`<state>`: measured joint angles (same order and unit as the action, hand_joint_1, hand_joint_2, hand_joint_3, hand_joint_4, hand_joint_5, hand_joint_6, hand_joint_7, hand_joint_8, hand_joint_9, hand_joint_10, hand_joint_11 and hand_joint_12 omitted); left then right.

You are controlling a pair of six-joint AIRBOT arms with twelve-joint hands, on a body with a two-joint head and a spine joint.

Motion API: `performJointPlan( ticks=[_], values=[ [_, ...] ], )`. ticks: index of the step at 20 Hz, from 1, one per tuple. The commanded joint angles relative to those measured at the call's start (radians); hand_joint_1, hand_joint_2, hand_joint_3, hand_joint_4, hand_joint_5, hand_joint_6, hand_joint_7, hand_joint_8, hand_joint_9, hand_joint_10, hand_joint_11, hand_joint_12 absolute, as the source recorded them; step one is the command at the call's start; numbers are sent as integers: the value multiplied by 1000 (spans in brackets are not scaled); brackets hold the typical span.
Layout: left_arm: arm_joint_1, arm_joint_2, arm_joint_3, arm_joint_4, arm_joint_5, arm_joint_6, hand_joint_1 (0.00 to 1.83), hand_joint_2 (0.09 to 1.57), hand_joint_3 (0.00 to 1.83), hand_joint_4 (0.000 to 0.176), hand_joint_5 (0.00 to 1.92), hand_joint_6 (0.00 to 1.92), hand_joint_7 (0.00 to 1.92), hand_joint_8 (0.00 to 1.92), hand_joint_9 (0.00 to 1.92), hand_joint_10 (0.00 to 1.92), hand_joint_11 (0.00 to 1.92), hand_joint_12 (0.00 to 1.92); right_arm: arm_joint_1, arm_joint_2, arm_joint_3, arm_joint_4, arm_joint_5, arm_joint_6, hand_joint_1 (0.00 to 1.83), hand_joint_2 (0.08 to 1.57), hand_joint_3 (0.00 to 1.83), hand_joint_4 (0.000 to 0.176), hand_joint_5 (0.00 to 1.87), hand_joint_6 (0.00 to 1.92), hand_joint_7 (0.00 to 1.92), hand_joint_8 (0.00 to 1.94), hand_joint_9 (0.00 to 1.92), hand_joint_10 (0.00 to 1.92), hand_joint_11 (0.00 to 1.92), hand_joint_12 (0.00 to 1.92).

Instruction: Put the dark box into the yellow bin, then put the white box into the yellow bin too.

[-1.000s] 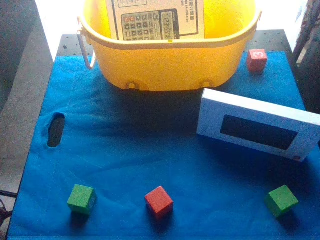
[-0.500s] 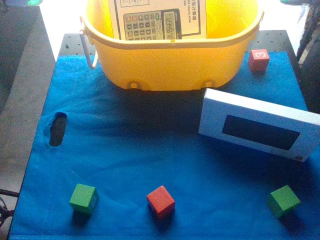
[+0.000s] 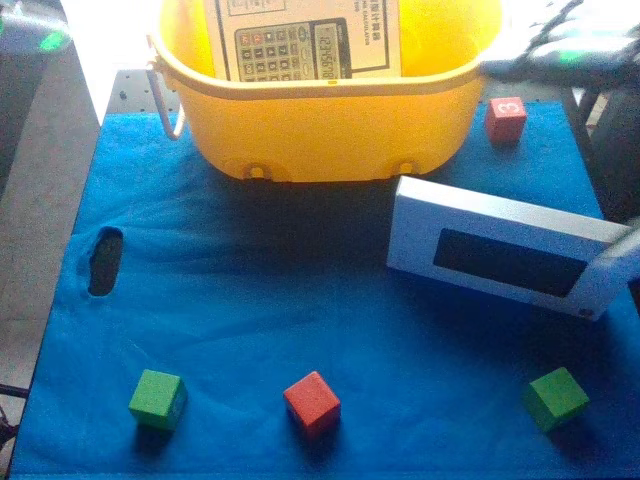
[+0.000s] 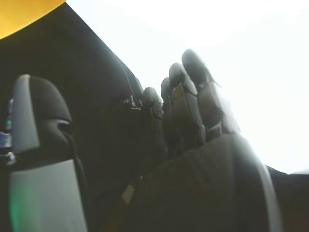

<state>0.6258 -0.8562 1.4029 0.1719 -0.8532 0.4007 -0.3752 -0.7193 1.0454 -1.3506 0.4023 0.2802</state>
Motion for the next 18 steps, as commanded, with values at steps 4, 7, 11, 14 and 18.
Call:
performJointPlan(
  ticks=[4, 7, 11, 14, 18],
  values=[
    [18, 8, -3, -69, -126, 3, 1227, 851, 0, 0, 446, 3, 362, 1, 378, 1, 150, 672, -67, -76, 61, 223, 15, -116, 528, 633, 0, 67, 0, 0, 76, 7, 15, 4, 8, 3],
    [23, 7, -5, -69, -123, 5, 1211, 845, 0, 0, 461, 6, 394, 8, 403, 10, 144, 655, -70, -76, 57, 224, 15, -116, 553, 635, 0, 49, 0, 0, 73, 2, 18, 4, 4, 2],
    [27, 4, -5, -69, -120, 7, 1213, 859, 5, 0, 475, 9, 387, 3, 402, 6, 141, 648, -72, -67, 39, 222, 15, -116, 531, 619, 0, 29, 0, 0, 122, 15, 78, 20, 46, 21],
    [28, 4, -5, -69, -116, 9, 1211, 859, 3, 0, 468, 5, 390, 3, 401, 4, 126, 633, -84, -54, 22, 221, 15, -116, 512, 633, 1, 0, 0, 0, 138, 16, 82, 17, 55, 26],
    [33, 4, -6, -69, -114, 10, 1193, 864, 1, 0, 465, 0, 385, 0, 394, 0, 130, 602, -105, -38, 4, 221, 16, -116, 518, 628, 0, 0, 0, 0, 146, 14, 95, 18, 65, 33]
  ],
)
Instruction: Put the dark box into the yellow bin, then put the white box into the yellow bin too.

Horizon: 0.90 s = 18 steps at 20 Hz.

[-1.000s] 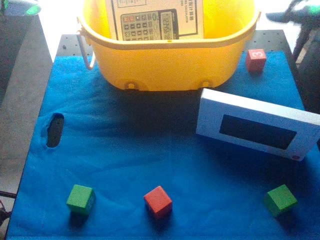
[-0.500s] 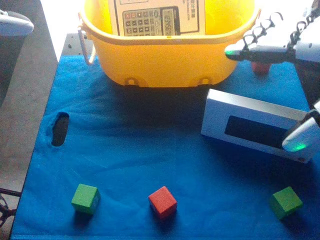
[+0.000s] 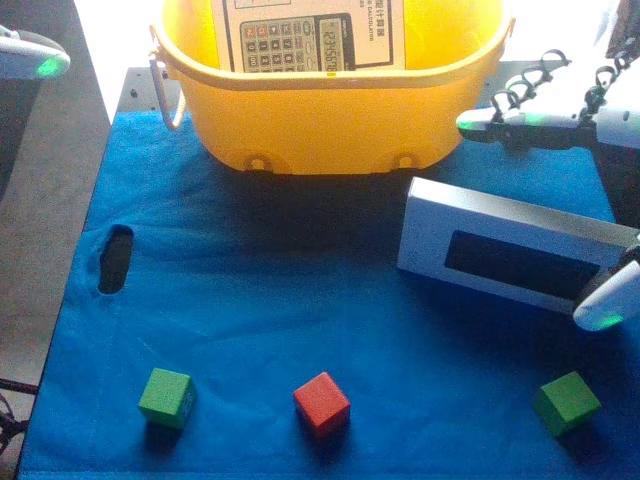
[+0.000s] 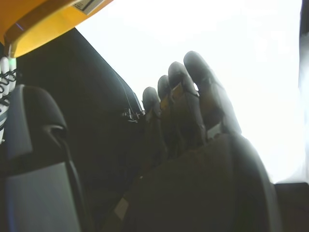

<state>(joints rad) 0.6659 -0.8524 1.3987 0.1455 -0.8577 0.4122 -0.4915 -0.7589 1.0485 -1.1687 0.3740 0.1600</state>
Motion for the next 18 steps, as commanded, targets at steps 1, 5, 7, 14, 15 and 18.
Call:
performJointPlan(
  ticks=[1, 5, 7, 14, 15, 18],
  values=[
    [-5, 0, -2, -43, -109, -1, 1178, 869, 3, 0, 452, 0, 376, 0, 383, 0, 129, 599, -1, 10, -7, 39, 44, 4, 513, 630, 0, 0, 0, 0, 152, 14, 107, 20, 75, 38],
    [5, 0, -3, -52, -110, 3, 1223, 879, 5, 0, 487, 14, 396, 7, 385, 4, 123, 597, -22, 20, -19, 47, 44, 4, 596, 722, 9, 0, 80, 12, 200, 11, 167, 17, 151, 91],
    [10, -1, -4, -56, -111, 5, 1222, 879, 4, 0, 500, 17, 398, 7, 383, 3, 129, 604, -26, 27, -27, 47, 44, 4, 719, 736, 0, 0, 169, 5, 280, 4, 298, 6, 84, 552],
    [24, -6, -3, -73, -117, 9, 1232, 889, 0, 0, 493, 3, 382, 2, 360, 0, 65, 666, -28, 27, -32, 47, 44, 4, 1061, 862, 0, 0, 698, 17, 907, 27, 1021, 79, 676, 1021],
    [27, -7, -3, -77, -120, 10, 1230, 902, 0, 0, 487, 1, 371, 1, 353, 0, 55, 698, -28, 27, -31, 47, 44, 4, 1089, 899, 0, 0, 848, 25, 1095, 35, 1208, 93, 858, 981],
    [39, -7, -3, -87, -124, 10, 1228, 910, 1, 0, 484, 0, 361, 0, 345, 0, 45, 709, -28, 26, -24, 46, 43, 4, 1140, 920, 0, 0, 968, 2, 1250, 3, 1392, 58, 986, 1003]
  ],
)
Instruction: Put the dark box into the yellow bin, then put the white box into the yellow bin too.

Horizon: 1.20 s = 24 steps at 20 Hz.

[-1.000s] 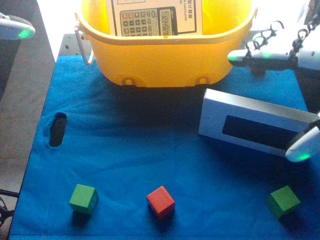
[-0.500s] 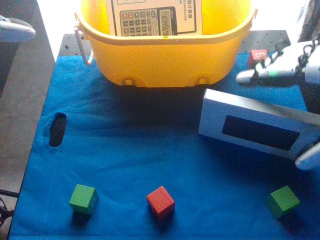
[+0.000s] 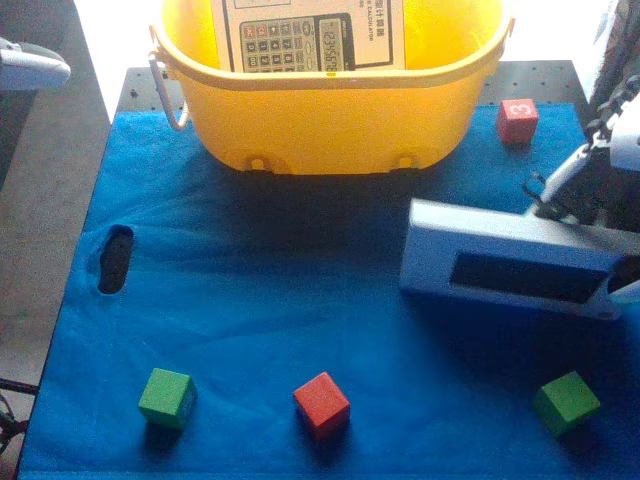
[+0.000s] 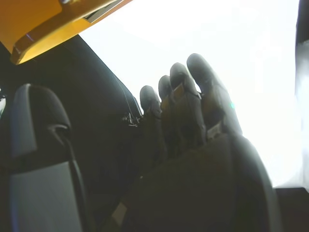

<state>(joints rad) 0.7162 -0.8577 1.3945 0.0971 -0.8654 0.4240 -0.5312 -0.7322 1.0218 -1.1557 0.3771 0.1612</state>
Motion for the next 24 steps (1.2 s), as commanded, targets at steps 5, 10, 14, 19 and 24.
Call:
performJointPlan(
  ticks=[5, 10, 14, 19, 24],
  values=[
    [10, -2, 1, -59, -131, -2, 1224, 912, 1, 0, 480, 0, 350, 0, 338, 0, 38, 711, 12, -11, 24, 33, 37, 3, 1302, 1019, 0, 0, 1123, 517, 1329, 580, 1581, 49, 1129, 1097],
    [16, -2, 1, -61, -133, -2, 1219, 938, 4, 0, 508, 9, 396, 13, 373, 9, 42, 763, 12, -11, 33, 38, 33, 3, 1298, 997, 2, 0, 1238, 384, 1341, 529, 1526, 141, 1042, 1342],
    [17, -2, 1, -61, -133, 1, 1198, 947, 1, 0, 496, 0, 396, 0, 367, 0, 68, 718, 24, -8, 35, 50, 35, 3, 1303, 1012, 0, 0, 1186, 437, 1298, 656, 1328, 631, 1021, 1359],
    [18, -8, 3, -61, -131, 3, 1229, 947, 0, 0, 511, 5, 396, 3, 377, 3, 45, 763, 100, -4, 37, 36, 37, 3, 1302, 1016, 0, 0, 1184, 422, 1285, 684, 1275, 793, 1032, 1384],
    [21, -10, 5, -62, -129, 5, 1227, 951, 0, 0, 494, 0, 393, 1, 382, 4, 47, 756, 173, -3, 37, 0, 38, 3, 1304, 1014, 0, 0, 1137, 527, 1330, 583, 1346, 623, 1063, 1260]
  ],
)
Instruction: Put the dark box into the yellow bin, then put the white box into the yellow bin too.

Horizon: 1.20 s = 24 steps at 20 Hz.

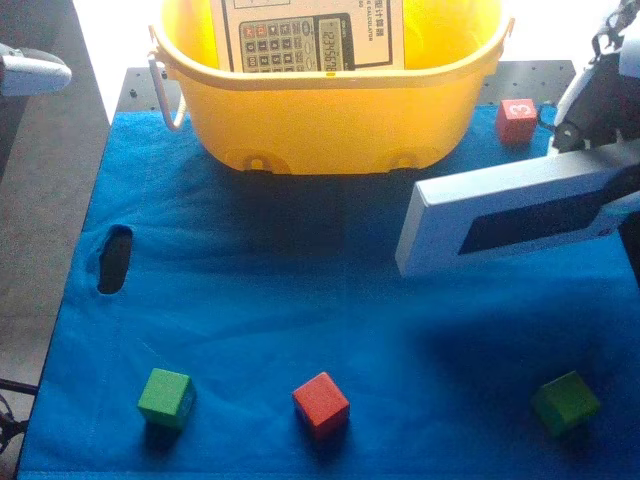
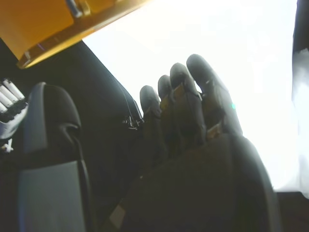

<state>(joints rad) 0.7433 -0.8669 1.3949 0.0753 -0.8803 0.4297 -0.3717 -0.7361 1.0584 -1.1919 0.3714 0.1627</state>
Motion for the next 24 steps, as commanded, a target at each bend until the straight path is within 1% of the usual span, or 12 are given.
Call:
performJointPlan(
  ticks=[1, 4, 7, 9, 11, 13, 15, 16, 19, 21, 23, 24],
  values=[
    [-6, -2, 5, -41, -114, 1, 1223, 949, 0, 0, 495, 2, 394, 1, 381, 3, 50, 757, 25, -3, 0, 29, 44, 1, 1305, 1011, 1, 0, 1135, 539, 1347, 542, 1374, 564, 1087, 1264],
    [-5, -6, 7, -43, -111, 2, 1208, 926, 0, 0, 516, 4, 412, 1, 384, 1, 56, 727, 58, -16, 2, 11, 44, 1, 1304, 1011, 0, 0, 1118, 585, 1372, 473, 1419, 397, 1133, 1129],
    [-4, -9, 9, -44, -110, 2, 1205, 923, 0, 0, 520, 4, 402, 2, 375, 3, 36, 713, 94, -24, 2, -1, 45, 1, 1299, 1023, 0, 0, 1107, 579, 1305, 625, 1441, 307, 1150, 1090],
    [-3, -10, 9, -44, -108, 2, 1193, 926, 1, 0, 505, 0, 401, 1, 383, 6, 45, 719, 122, -32, 3, -13, 47, 1, 1293, 1042, 0, 0, 1075, 610, 1237, 764, 1443, 341, 1133, 1094],
    [-2, -11, 10, -44, -107, 3, 1173, 921, 0, 0, 502, 0, 405, 2, 386, 6, 52, 723, 164, -44, 3, -39, 53, 1, 1296, 1034, 0, 0, 1129, 496, 1243, 772, 1458, 326, 1179, 1036],
    [-1, -13, 14, -44, -105, 3, 1180, 920, 0, 0, 504, 2, 407, 3, 391, 7, 67, 729, 206, -53, 3, -64, 59, 1, 1278, 1087, 0, 0, 995, 716, 1116, 1003, 1324, 504, 1055, 1177],
    [-1, -17, 18, -45, -103, 3, 1183, 920, 1, 0, 506, 0, 391, 0, 381, 0, 73, 692, 244, -61, 3, -88, 60, 2, 1293, 1045, 0, 0, 1104, 538, 1212, 831, 1355, 528, 1116, 1099],
    [1, -19, 19, -45, -102, 3, 1180, 921, 2, 0, 502, 0, 393, 1, 380, 0, 69, 689, 265, -65, 4, -100, 60, 2, 1296, 1032, 3, 0, 1098, 573, 1264, 715, 1373, 472, 1146, 1018],
    [2, -22, 23, -45, -100, 4, 1170, 916, 0, 0, 496, 0, 395, 2, 371, 0, 61, 688, 306, -76, 10, -120, 60, 2, 1293, 1044, 0, 0, 1086, 577, 1232, 779, 1410, 429, 1139, 1093],
    [4, -25, 26, -45, -98, 4, 1180, 920, 1, 0, 478, 0, 375, 0, 356, 0, 39, 684, 338, -85, 20, -123, 59, -2, 1186, 1063, 0, 0, 1105, 748, 1353, 278, 1383, 622, 1124, 1231],
    [8, -26, 26, -48, -98, 5, 1168, 916, 0, 0, 481, 0, 374, 0, 354, 0, 24, 739, 369, -92, 26, -123, 59, -26, 1183, 1052, 0, 0, 1125, 722, 1412, 87, 1344, 713, 1095, 1350],
    [9, -28, 27, -48, -99, 5, 1177, 916, 0, 0, 475, 0, 374, 0, 355, 0, 27, 743, 390, -94, 30, -122, 58, -41, 1277, 1020, 0, 0, 1165, 510, 1341, 483, 1318, 696, 1105, 1330]
  ],
)
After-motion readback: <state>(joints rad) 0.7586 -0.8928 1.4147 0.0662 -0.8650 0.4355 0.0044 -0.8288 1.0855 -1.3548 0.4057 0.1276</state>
